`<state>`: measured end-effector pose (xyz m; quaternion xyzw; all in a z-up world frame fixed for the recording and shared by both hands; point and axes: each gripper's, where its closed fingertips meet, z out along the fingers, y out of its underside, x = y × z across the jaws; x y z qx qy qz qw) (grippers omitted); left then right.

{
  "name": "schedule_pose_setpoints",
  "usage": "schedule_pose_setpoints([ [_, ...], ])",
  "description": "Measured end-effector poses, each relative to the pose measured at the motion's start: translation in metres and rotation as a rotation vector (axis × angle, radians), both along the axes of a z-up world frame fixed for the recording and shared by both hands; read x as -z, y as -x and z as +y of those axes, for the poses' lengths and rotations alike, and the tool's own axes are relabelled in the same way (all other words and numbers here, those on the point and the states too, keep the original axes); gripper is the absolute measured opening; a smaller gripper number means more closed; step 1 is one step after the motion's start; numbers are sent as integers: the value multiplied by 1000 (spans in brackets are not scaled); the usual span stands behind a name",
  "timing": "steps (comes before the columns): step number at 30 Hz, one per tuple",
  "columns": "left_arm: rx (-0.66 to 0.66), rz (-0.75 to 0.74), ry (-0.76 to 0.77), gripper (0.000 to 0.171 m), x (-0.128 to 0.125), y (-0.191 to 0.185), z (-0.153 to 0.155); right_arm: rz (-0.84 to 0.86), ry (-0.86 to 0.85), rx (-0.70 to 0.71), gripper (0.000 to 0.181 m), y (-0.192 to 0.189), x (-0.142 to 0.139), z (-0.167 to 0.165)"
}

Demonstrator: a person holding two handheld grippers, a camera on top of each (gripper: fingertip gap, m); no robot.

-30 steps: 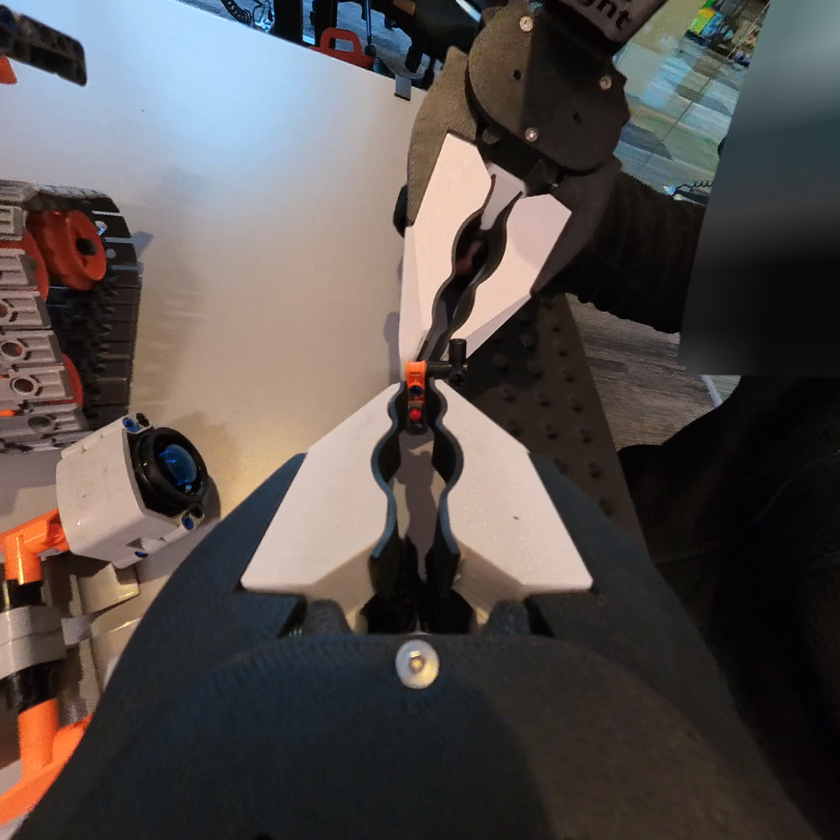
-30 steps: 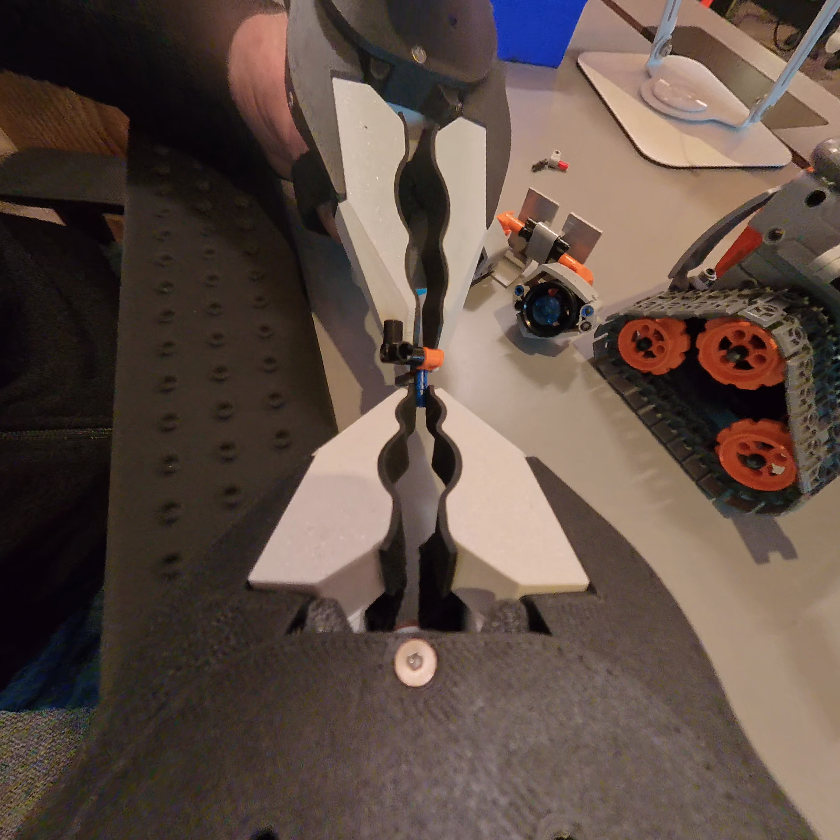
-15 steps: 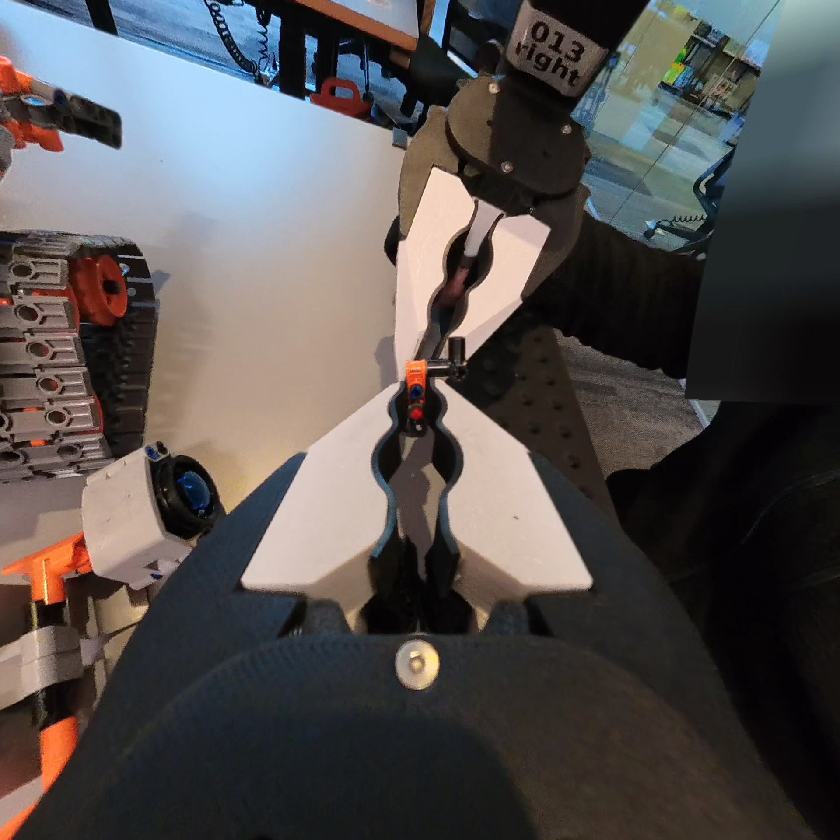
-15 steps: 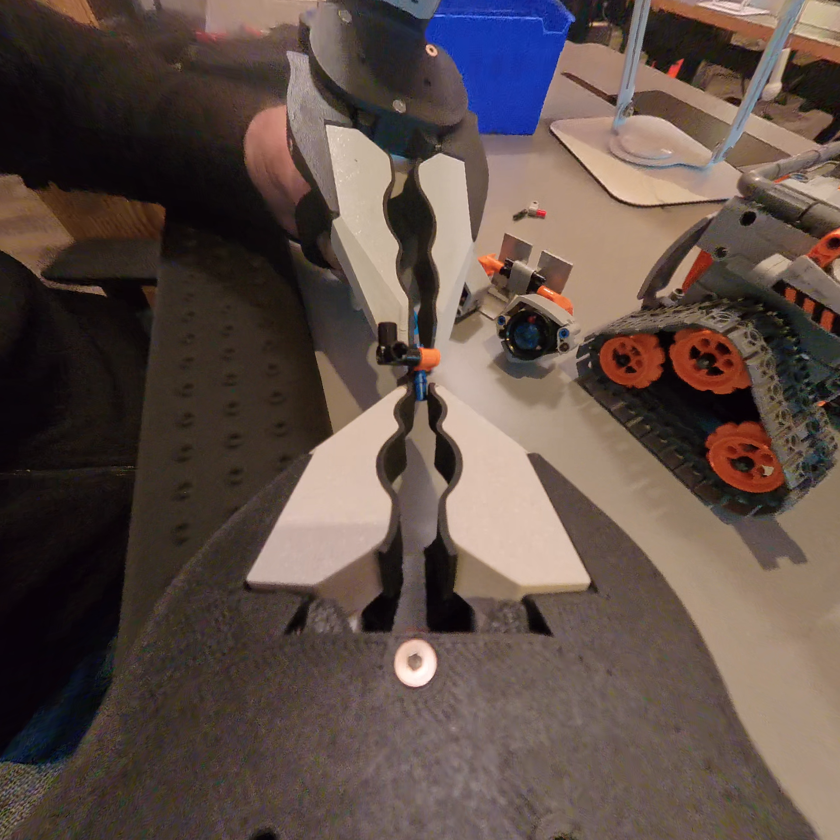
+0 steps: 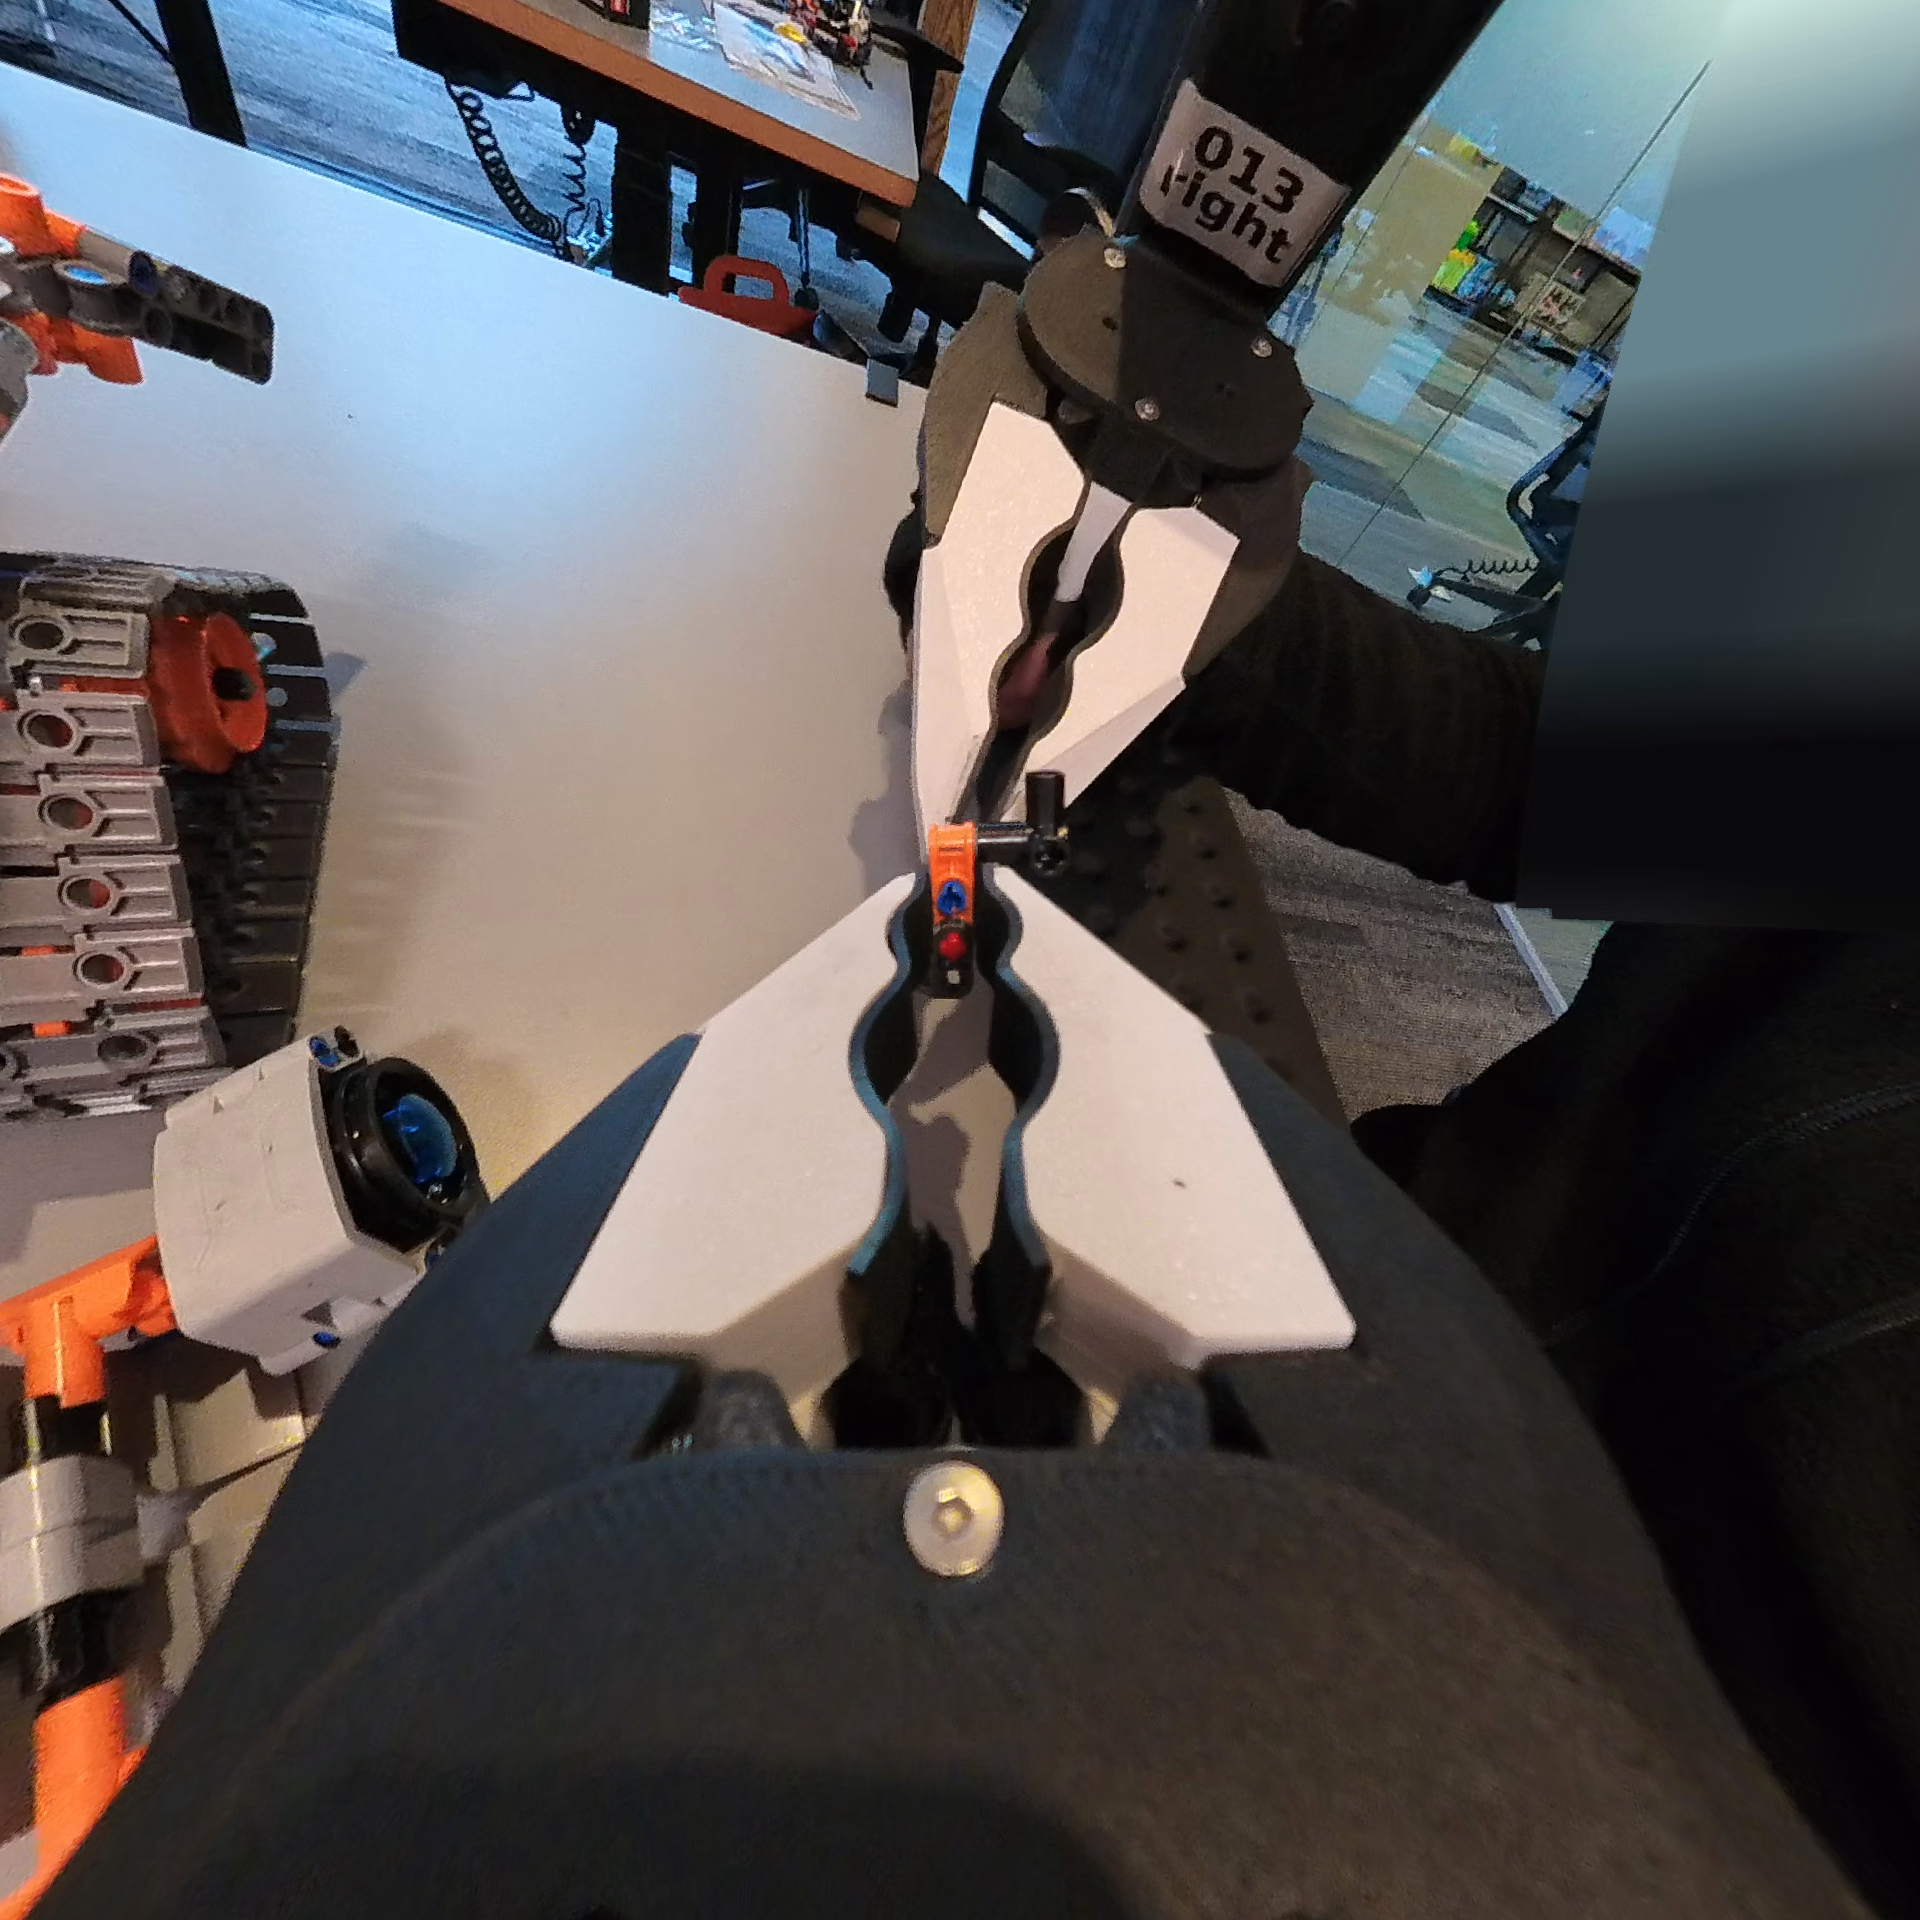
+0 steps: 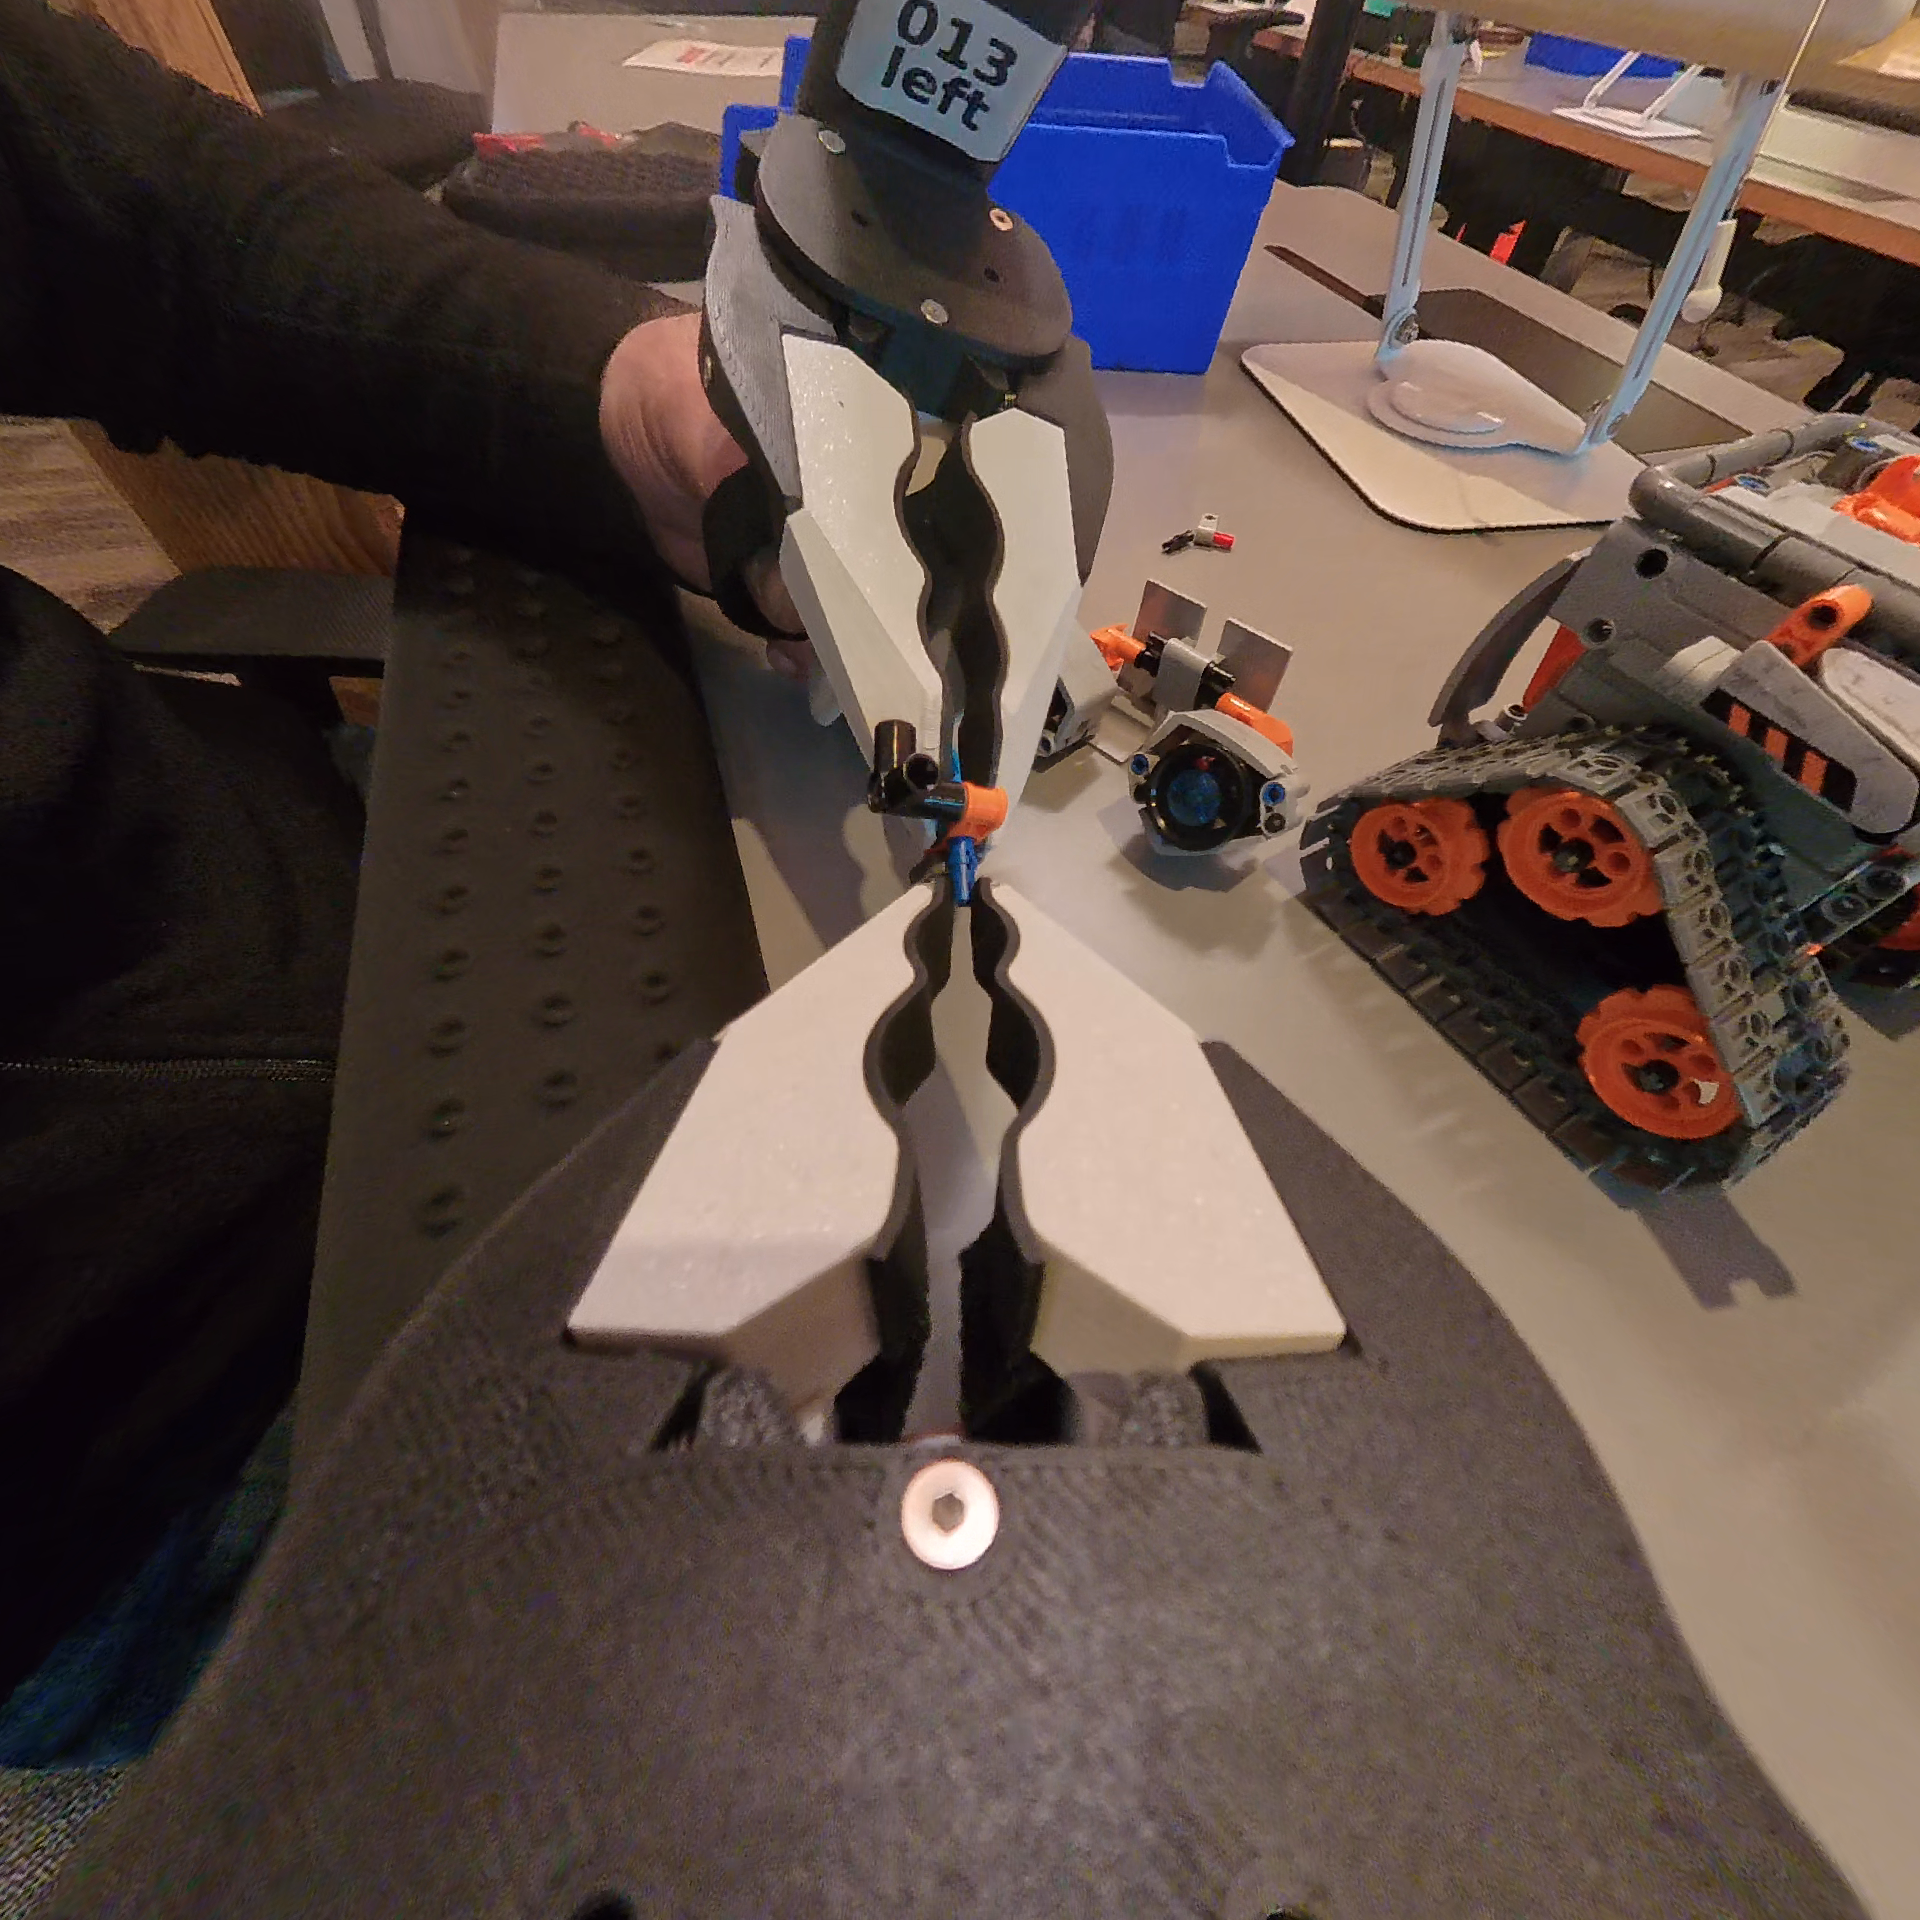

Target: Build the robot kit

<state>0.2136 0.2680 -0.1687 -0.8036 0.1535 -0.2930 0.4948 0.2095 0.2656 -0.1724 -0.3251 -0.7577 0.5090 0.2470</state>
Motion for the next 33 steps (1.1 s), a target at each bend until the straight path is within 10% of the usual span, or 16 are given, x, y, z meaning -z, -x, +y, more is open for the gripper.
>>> schedule_pose_setpoints([
  [24, -7, 19, -37, 6, -12, -1, 7, 72, 48, 25, 3, 2, -13, 5],
  [33, 197, -45, 200, 6, -4, -6, -20, 221, -241, -38, 30, -6, -12, -11],
])
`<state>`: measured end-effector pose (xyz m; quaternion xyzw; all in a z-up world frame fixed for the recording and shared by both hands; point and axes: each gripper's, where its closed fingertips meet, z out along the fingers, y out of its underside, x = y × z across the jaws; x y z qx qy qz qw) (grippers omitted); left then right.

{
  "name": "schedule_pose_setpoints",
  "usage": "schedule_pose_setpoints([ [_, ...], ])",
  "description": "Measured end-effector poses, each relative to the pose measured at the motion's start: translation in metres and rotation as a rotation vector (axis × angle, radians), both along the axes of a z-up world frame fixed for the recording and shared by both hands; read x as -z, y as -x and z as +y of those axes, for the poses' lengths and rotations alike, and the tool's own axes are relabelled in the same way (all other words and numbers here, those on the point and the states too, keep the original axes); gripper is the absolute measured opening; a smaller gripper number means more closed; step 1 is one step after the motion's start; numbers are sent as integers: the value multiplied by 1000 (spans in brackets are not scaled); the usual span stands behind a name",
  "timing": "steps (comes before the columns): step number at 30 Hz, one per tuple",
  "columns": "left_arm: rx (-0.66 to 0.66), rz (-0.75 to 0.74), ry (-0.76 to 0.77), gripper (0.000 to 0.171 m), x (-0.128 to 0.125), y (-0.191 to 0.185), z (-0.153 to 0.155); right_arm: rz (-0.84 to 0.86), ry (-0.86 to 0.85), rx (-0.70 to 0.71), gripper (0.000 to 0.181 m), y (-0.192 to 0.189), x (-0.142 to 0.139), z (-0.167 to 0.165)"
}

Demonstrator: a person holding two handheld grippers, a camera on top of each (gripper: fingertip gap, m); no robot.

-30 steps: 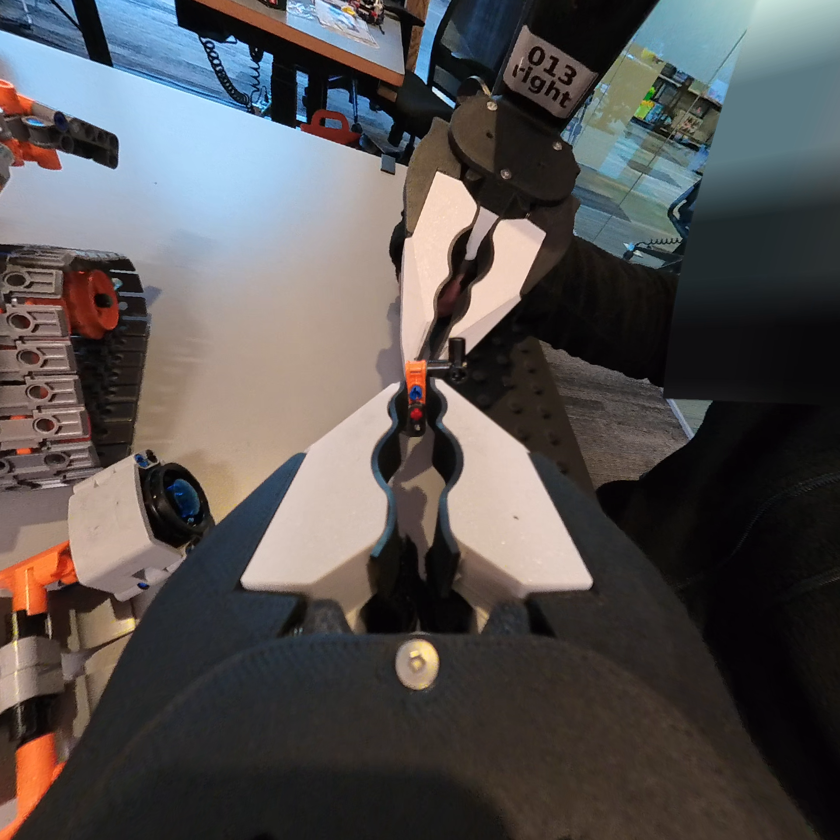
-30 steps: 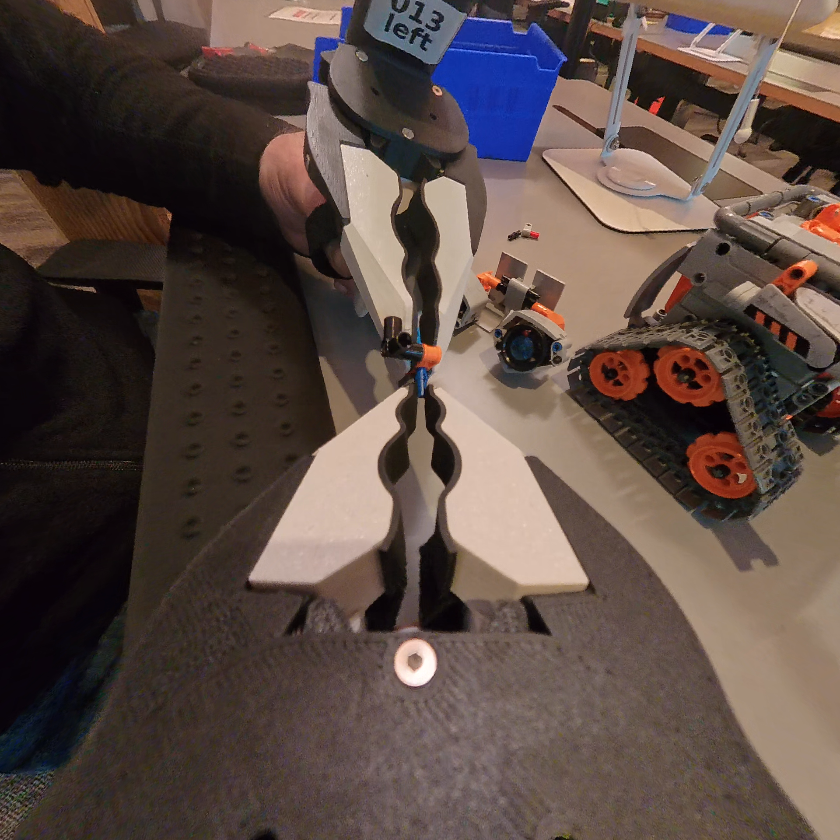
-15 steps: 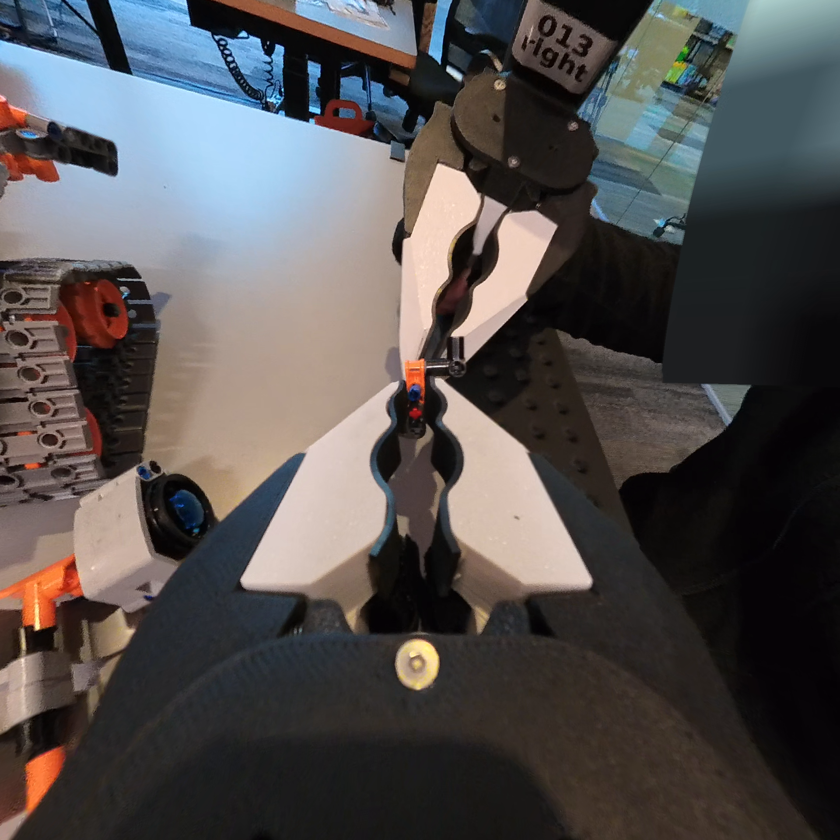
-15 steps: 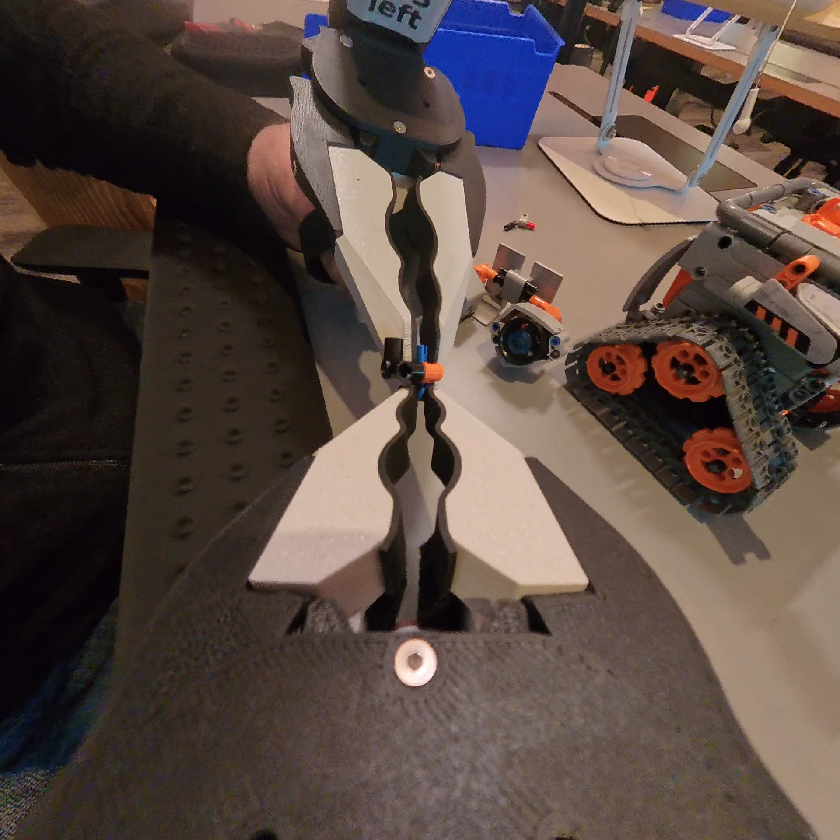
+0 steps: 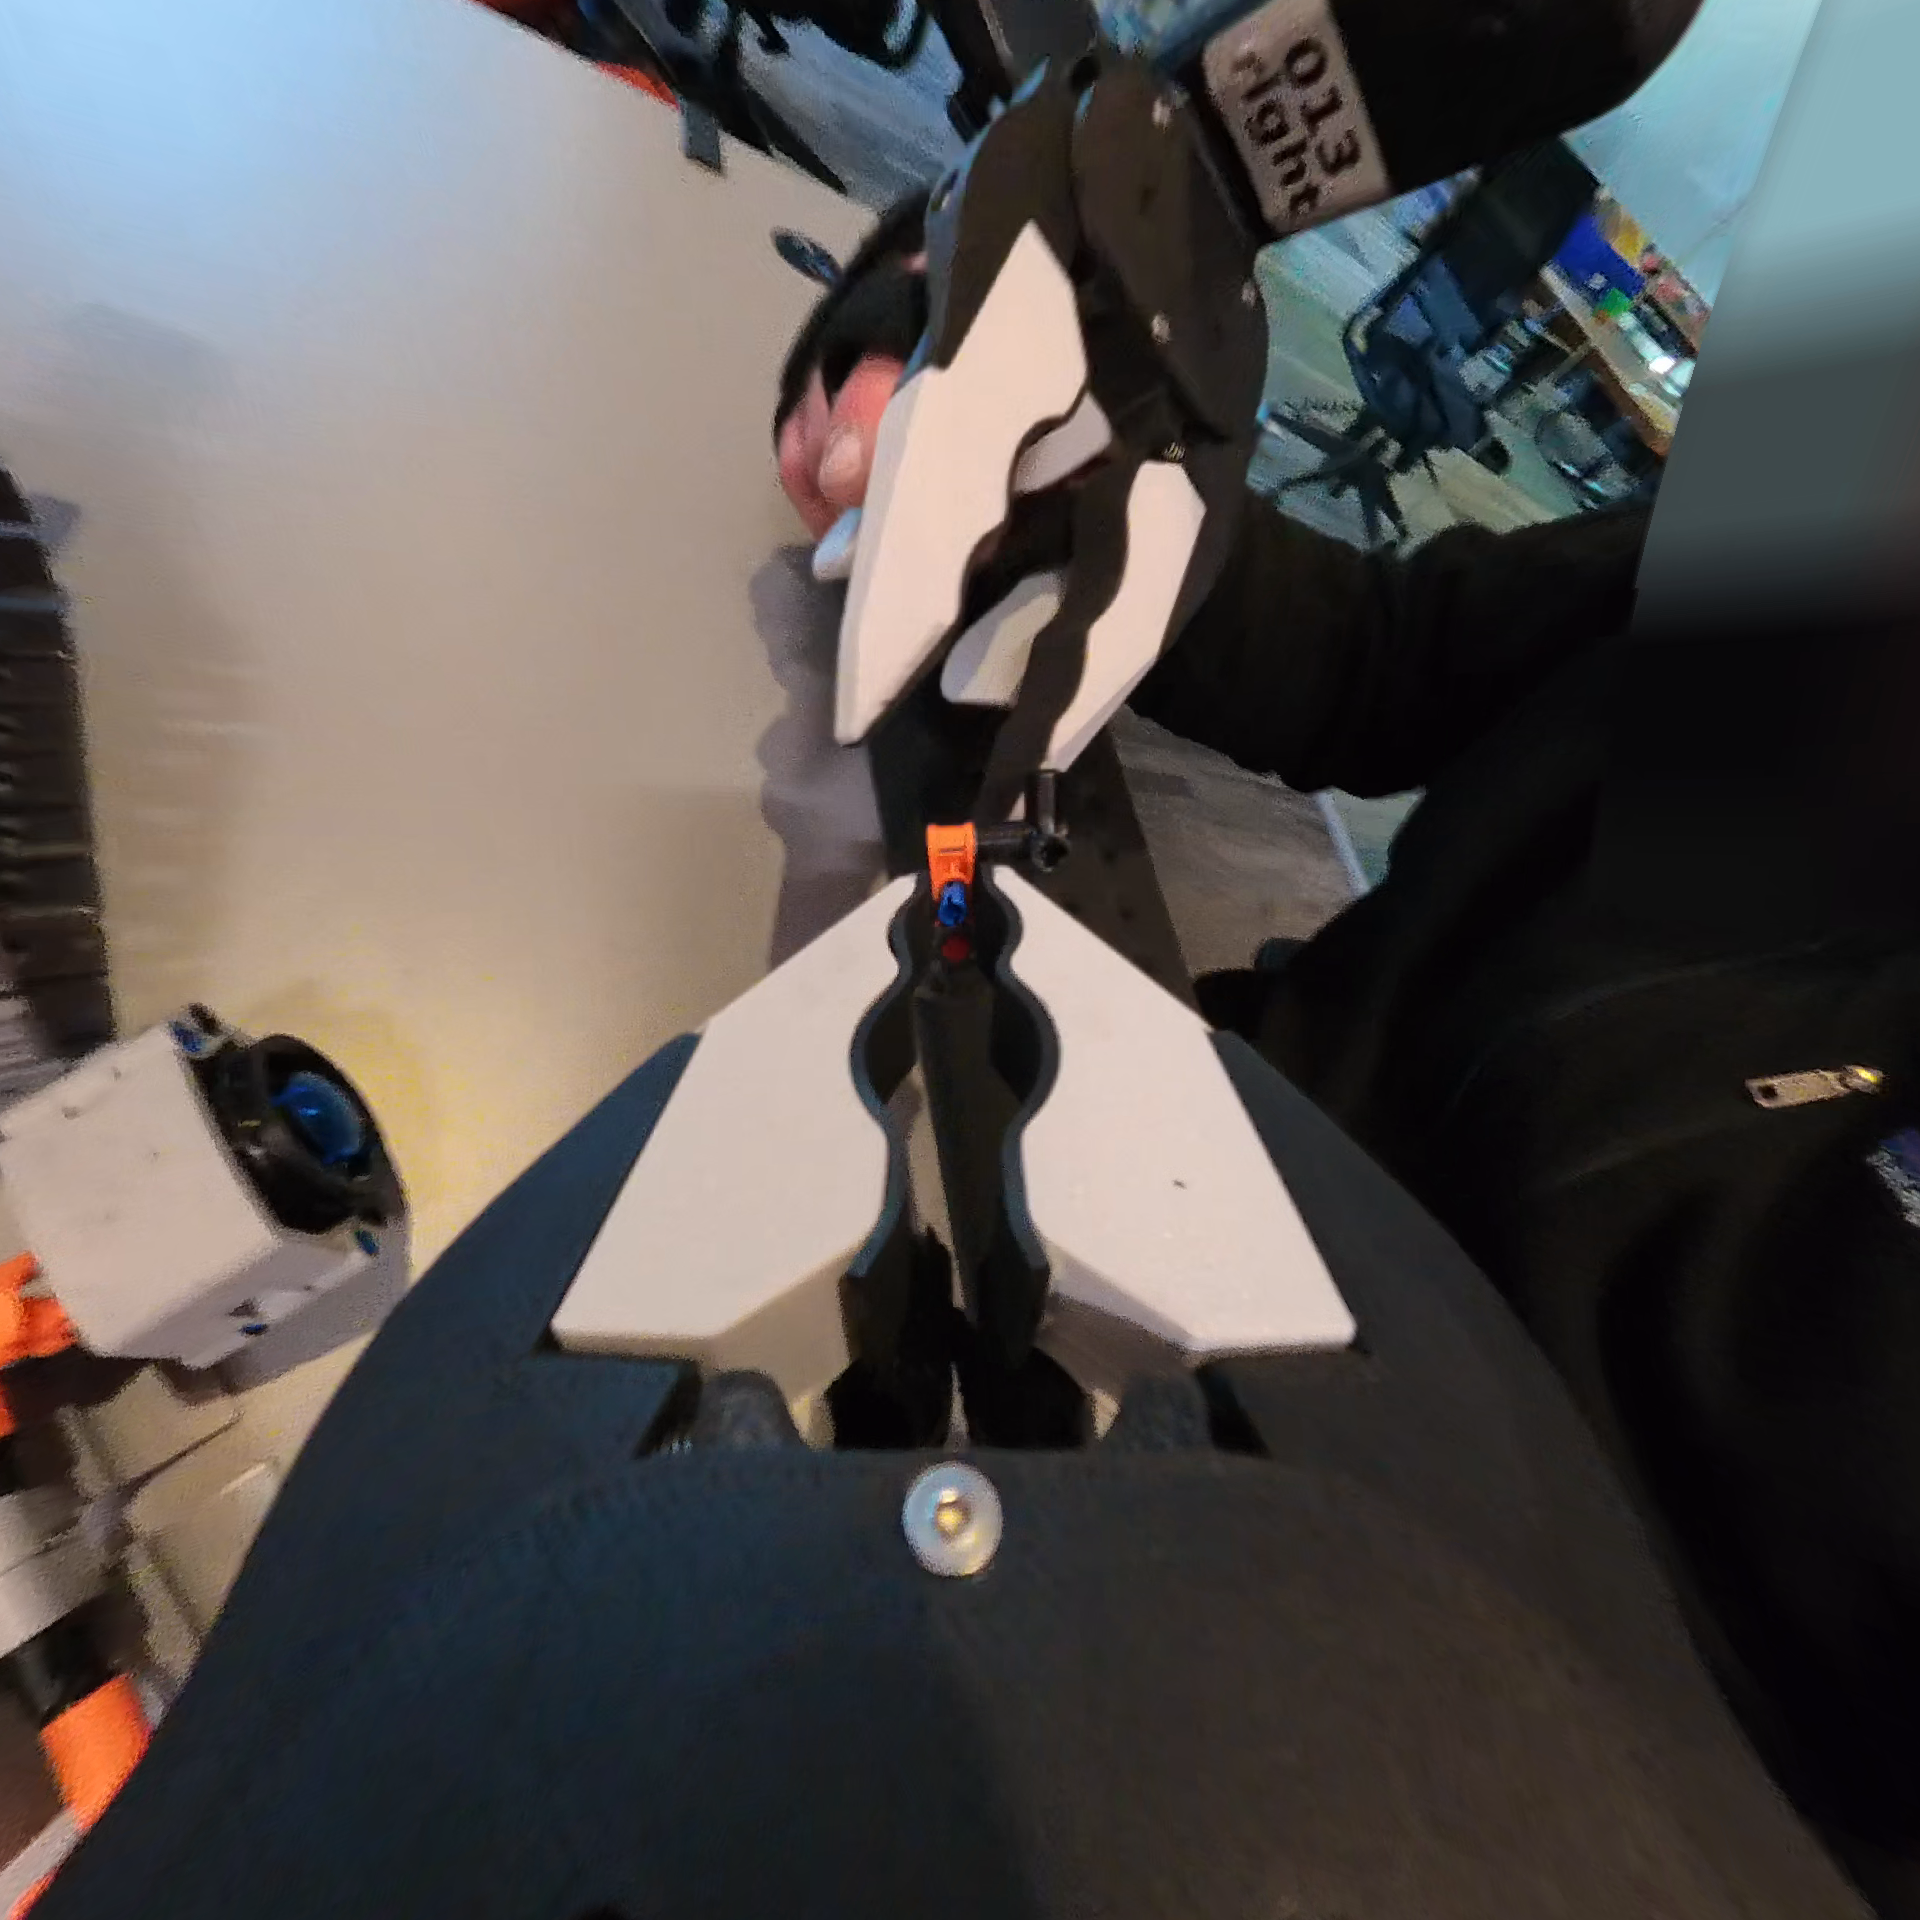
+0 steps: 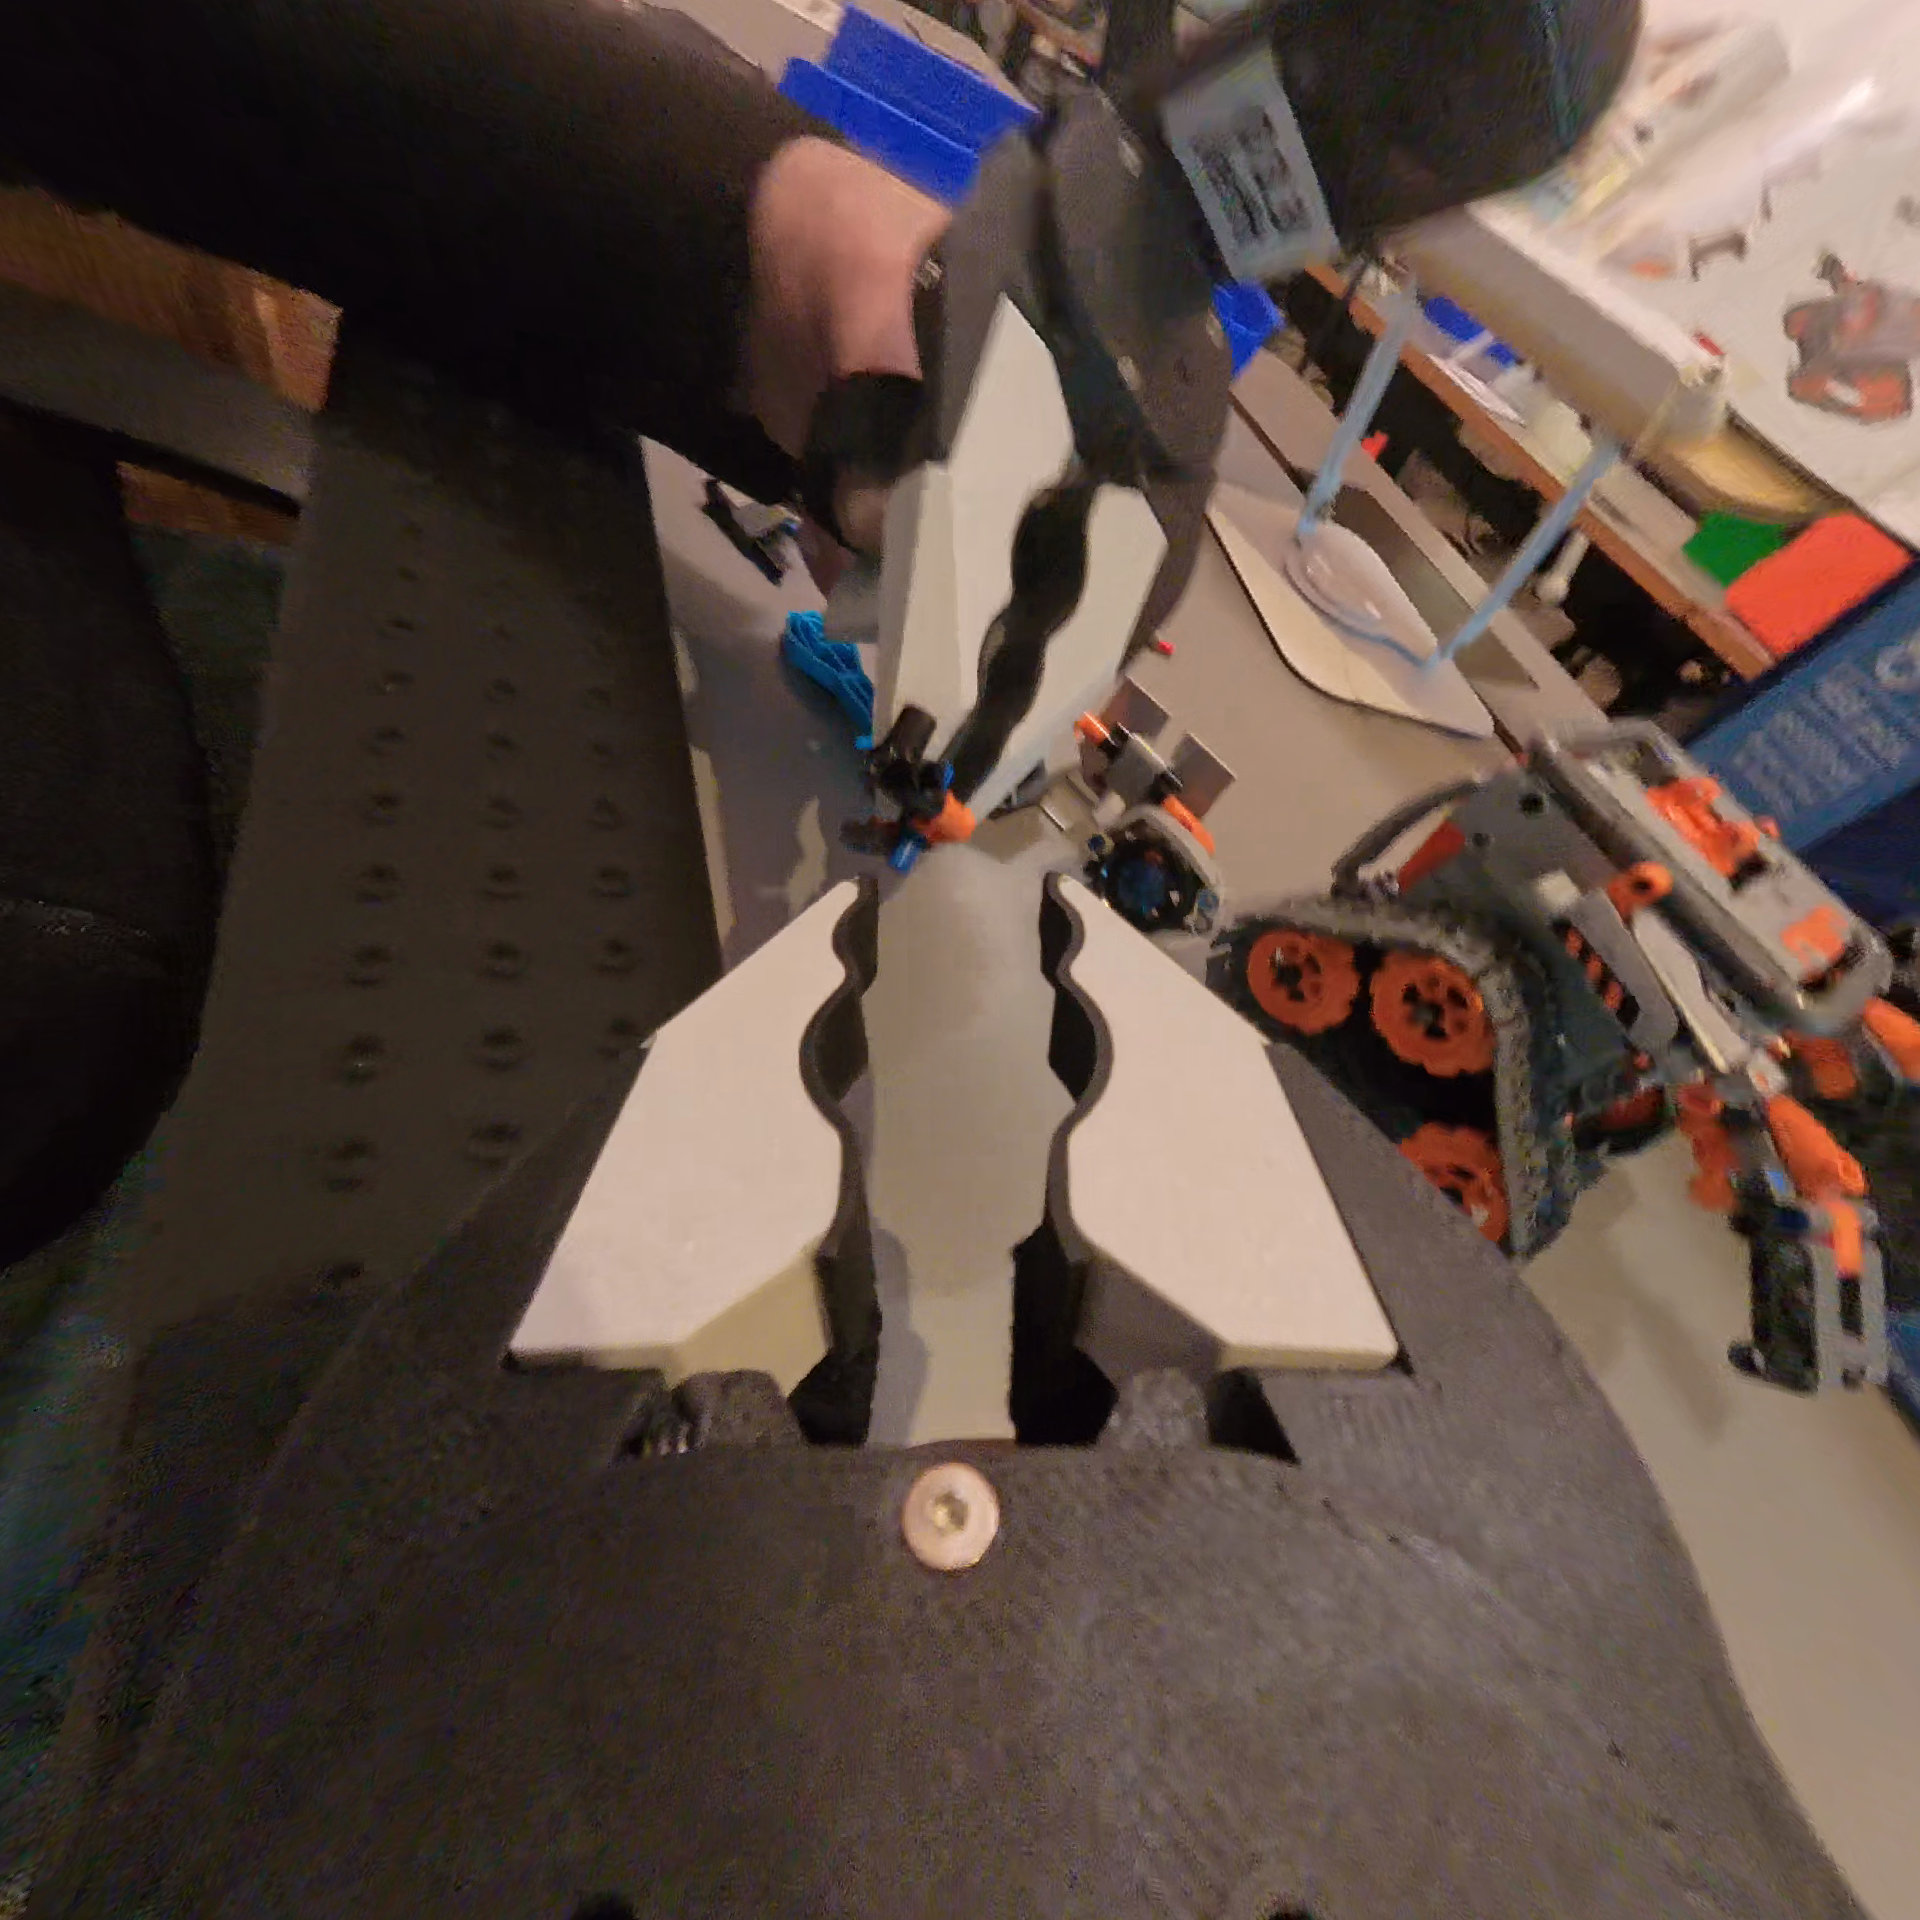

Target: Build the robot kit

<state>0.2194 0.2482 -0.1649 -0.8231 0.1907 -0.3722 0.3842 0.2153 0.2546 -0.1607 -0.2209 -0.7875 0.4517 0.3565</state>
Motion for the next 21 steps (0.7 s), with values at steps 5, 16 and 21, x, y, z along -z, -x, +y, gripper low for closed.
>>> schedule_pose_setpoints([
  [5, 159, 29, 96, 7, 14, -15, -19, -23, -102, -162, 27, -10, 4, -26],
  [16, 280, -10, 169, 7, 13, -22, -27, -33, -203, -275, 10, -16, 12, -41],
  [21, 261, -99, 137, 8, -4, -21, -26, -44, -39, -279, 7, -17, -7, -40],
])
